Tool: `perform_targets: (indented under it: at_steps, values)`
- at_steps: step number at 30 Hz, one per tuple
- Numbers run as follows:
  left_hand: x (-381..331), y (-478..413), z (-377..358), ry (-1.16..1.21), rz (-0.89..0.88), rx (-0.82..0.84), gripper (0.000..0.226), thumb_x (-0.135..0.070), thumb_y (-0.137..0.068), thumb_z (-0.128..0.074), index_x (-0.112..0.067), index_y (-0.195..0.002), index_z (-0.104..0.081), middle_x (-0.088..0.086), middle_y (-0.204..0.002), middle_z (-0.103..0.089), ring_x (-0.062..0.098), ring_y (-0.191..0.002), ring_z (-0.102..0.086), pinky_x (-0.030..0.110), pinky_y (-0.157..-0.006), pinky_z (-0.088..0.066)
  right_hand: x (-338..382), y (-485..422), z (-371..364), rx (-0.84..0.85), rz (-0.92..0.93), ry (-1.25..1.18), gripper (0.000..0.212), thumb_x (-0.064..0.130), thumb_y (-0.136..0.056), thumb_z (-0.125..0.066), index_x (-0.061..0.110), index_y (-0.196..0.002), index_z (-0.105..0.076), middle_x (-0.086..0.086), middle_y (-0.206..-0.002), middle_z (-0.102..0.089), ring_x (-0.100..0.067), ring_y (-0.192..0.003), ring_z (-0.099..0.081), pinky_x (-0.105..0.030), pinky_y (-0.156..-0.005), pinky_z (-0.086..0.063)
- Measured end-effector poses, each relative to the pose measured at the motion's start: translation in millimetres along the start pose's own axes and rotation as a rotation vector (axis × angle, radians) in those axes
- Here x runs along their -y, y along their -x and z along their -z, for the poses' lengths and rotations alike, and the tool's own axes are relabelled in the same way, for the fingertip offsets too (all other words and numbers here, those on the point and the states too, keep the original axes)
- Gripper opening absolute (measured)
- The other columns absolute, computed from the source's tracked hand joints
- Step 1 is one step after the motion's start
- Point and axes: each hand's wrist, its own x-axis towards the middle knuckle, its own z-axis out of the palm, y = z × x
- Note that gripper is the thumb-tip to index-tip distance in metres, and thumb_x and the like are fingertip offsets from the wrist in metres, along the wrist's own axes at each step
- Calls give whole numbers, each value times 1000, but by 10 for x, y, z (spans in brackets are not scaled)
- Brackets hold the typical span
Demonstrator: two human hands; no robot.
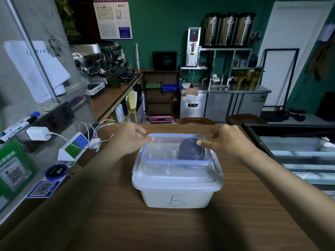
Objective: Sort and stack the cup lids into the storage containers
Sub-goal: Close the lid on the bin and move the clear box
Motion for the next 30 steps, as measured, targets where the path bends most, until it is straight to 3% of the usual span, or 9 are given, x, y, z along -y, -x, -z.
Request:
perform_targets:
  at_steps: [2, 4, 6, 9, 15, 19, 23, 27, 30]
  values:
    - [-149, 39, 104, -57, -120, 67, 62, -58, -79, -83, -26, -131, -70, -15, -117, -70, 0, -100, -66, 22, -78, -49, 62, 11, 88, 76, 109, -59, 88, 75, -70, -77, 14, -132, -65, -1, -127, -69, -20, -114, -65, -42, -99, -55]
    - [-244, 46, 150, -109, -206, 293, 86, -63, -74, -84, -33, -149, -53, -20, -142, -52, 2, -129, -53, 25, -101, -46, 119, 6, 148, 273, 211, -43, 115, 77, -63, -80, 25, -156, -38, 3, -155, -47, -19, -140, -45, -43, -115, -42]
    - [-296, 2, 134, -260, -267, 481, 117, -69, -65, -87, -38, -162, -30, -21, -166, -24, 6, -153, -27, 29, -122, -28, 145, -32, 150, 425, 272, 54, 134, 80, -56, -82, 34, -163, -15, 9, -168, -20, -16, -155, -21, -40, -125, -25]
    - [-341, -61, 36, -405, -260, 649, 136, -64, -63, -90, -37, -166, -6, -20, -172, 3, 6, -158, -2, 29, -125, -10, 171, -87, 136, 593, 269, 111, 143, 71, -58, -88, 34, -164, 0, 16, -171, -1, -9, -157, -4, -32, -126, -13]
    - [-401, -173, -92, -592, -290, 628, 140, -68, -63, -89, -30, -167, -4, -12, -167, -13, 14, -155, -13, 33, -122, -24, 232, -170, 58, 604, 265, 241, 139, 65, -61, -89, 29, -165, -3, 6, -162, -21, -20, -151, -20, -37, -121, -30]
    - [-411, -211, -186, -606, -314, 593, 135, -64, -61, -92, -36, -162, -8, -12, -141, -29, 14, -140, -26, 34, -104, -35, 159, -223, -95, 561, 315, 221, 137, 66, -59, -86, 29, -163, -6, 8, -134, -31, -15, -133, -29, -38, -114, -38]
    - [-386, -274, -214, -546, -313, 618, 128, -59, -58, -94, -38, -156, -14, -14, -127, -32, 11, -126, -29, 37, -107, -39, 124, -291, -161, 568, 327, 182, 135, 66, -56, -86, 29, -161, -9, 9, -127, -31, -13, -129, -28, -40, -114, -39]
    - [-337, -268, -235, -521, -306, 608, 131, -60, -57, -93, -38, -158, -12, -14, -127, -32, 9, -127, -28, 43, -111, -40, 97, -291, -204, 560, 326, 175, 135, 64, -57, -85, 29, -161, -7, 10, -126, -31, -11, -128, -28, -38, -113, -39]
    - [-290, -201, -218, -464, -296, 606, 134, -59, -63, -93, -39, -163, -5, -16, -144, -26, 9, -141, -19, 39, -117, -32, 49, -254, -214, 544, 311, 137, 137, 66, -58, -85, 31, -163, -4, 12, -129, -30, -10, -131, -28, -39, -115, -38]
